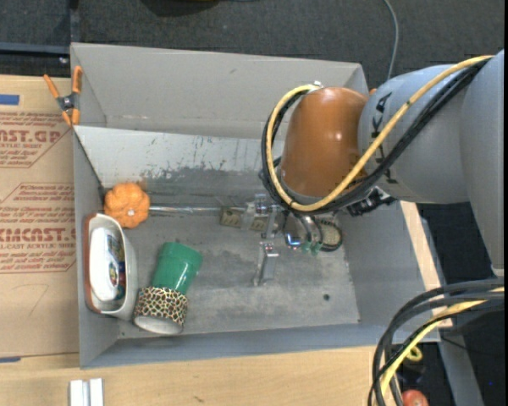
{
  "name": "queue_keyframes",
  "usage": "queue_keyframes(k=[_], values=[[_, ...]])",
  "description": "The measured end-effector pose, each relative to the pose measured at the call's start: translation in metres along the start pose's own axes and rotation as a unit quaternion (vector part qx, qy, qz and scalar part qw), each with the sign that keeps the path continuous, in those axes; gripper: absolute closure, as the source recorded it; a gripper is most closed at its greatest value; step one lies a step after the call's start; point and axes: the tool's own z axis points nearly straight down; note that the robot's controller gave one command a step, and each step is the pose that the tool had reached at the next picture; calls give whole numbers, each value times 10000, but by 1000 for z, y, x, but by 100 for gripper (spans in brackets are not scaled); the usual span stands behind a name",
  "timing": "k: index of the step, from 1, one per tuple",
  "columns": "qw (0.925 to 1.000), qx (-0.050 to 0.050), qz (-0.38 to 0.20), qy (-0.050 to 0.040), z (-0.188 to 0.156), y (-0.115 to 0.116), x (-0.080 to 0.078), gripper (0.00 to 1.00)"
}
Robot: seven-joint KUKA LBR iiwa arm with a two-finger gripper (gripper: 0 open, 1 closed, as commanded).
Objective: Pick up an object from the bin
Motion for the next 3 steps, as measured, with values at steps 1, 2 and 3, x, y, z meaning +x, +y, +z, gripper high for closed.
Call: queue_keyframes(k=[1, 2, 3], values=[[10000, -2, 5, -38, -4, 0, -2, 0], [9999, -54, 60, -61, 64, -148, -19, 0], [9999, -40, 52, -80, 36, -85, -26, 0]])
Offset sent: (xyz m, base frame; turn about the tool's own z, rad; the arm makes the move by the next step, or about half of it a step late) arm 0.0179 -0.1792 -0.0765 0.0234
